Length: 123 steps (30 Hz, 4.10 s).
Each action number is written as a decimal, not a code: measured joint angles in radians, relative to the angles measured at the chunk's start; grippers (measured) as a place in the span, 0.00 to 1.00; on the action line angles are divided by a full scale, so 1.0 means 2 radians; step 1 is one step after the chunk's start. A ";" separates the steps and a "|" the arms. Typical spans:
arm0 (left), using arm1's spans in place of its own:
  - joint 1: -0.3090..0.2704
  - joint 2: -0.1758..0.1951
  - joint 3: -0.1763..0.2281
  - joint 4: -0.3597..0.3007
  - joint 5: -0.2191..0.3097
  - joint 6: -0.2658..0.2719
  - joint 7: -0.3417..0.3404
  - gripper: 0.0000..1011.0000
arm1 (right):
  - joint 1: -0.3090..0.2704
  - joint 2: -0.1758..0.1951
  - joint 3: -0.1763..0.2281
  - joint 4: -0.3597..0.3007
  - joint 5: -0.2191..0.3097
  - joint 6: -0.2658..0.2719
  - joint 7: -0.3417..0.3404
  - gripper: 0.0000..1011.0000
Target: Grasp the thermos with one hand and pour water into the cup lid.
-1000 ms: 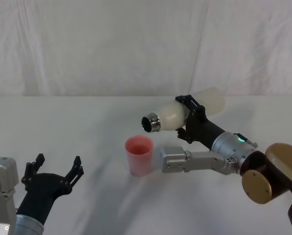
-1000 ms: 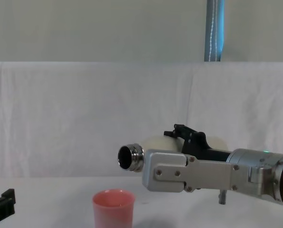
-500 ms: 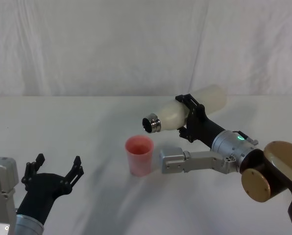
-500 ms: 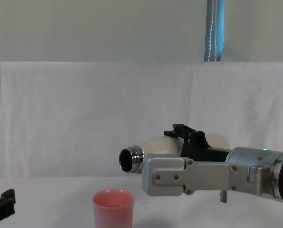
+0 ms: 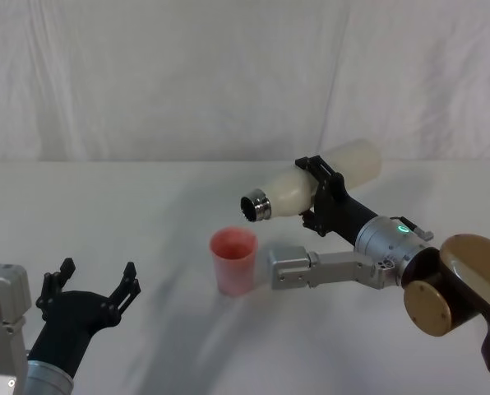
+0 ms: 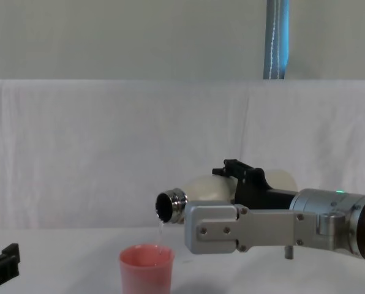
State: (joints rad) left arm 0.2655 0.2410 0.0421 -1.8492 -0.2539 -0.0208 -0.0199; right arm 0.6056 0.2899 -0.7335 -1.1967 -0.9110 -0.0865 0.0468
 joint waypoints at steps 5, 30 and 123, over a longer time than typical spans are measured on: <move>0.000 0.000 0.000 0.000 0.000 0.000 0.000 0.99 | 0.005 -0.003 -0.001 0.008 -0.002 -0.001 -0.005 0.94; 0.000 0.000 0.000 0.000 0.000 0.000 0.000 0.99 | 0.013 -0.001 -0.008 0.015 -0.010 -0.008 -0.013 0.94; 0.000 0.000 0.000 0.000 0.000 0.000 0.000 0.99 | 0.011 0.006 -0.013 0.005 -0.014 -0.008 -0.009 0.94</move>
State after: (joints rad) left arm 0.2655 0.2409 0.0421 -1.8492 -0.2538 -0.0208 -0.0199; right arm 0.6286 0.3027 -0.7598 -1.1873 -0.9387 -0.1028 0.0289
